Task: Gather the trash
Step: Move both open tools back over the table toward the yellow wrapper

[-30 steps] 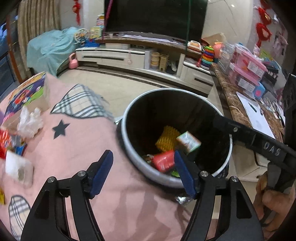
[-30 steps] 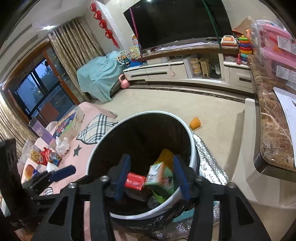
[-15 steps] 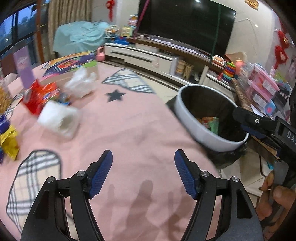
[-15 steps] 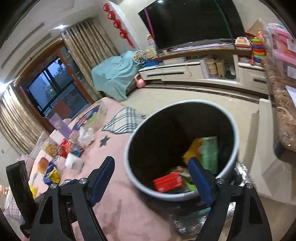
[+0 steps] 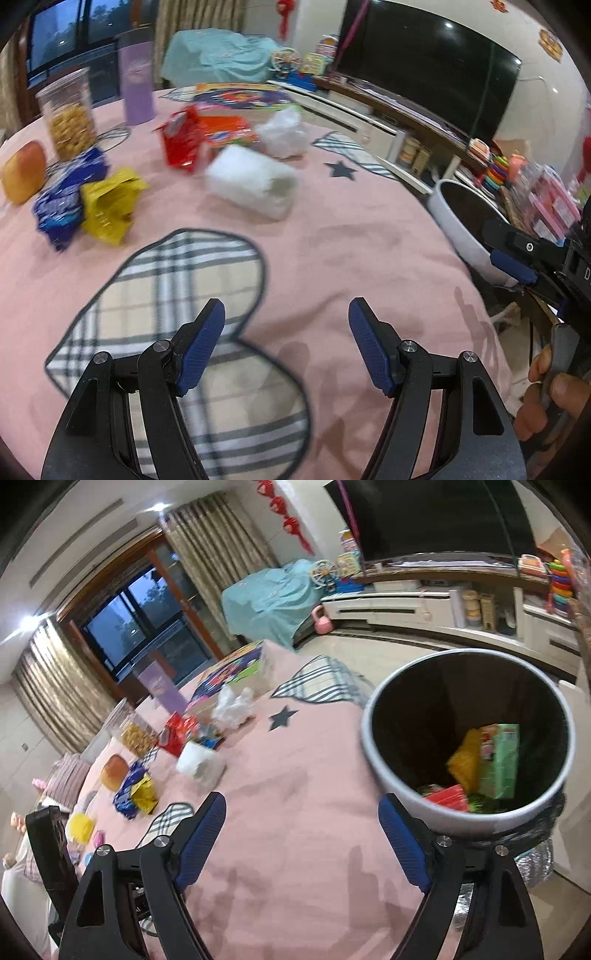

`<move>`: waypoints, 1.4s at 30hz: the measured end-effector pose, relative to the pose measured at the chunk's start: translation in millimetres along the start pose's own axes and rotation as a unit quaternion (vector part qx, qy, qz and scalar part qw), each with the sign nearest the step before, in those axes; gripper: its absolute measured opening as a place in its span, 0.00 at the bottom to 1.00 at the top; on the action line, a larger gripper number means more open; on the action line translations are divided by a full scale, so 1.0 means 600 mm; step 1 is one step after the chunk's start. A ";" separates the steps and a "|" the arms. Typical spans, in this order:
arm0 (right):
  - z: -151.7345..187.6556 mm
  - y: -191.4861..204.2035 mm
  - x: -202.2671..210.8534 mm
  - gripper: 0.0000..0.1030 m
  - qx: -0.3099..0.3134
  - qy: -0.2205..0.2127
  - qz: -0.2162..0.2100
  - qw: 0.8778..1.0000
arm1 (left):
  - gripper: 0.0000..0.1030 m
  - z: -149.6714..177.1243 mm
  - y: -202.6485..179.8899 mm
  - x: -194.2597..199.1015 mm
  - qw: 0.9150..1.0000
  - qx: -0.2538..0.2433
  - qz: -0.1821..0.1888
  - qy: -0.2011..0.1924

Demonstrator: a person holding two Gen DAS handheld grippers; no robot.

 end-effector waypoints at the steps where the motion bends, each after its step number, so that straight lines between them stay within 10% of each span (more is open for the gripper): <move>1: 0.005 0.011 -0.005 0.84 0.004 0.004 -0.004 1.000 | 0.69 0.000 0.007 0.003 1.000 0.002 -0.003 0.000; 42: 0.039 0.198 -0.226 0.86 0.153 0.093 -0.102 0.979 | 0.70 -0.064 0.228 -0.061 0.990 0.090 -0.109 0.000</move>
Point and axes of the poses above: each gripper's, at about its wrist camera, not at the fingertips, and x roughly against the way its jaws point, y to its left, z to its underside, the point moved 7 cm from there along -x, roughly the way its jaws point, and after that the axes turned 10 degrees about -y, right-handed, at the moved point
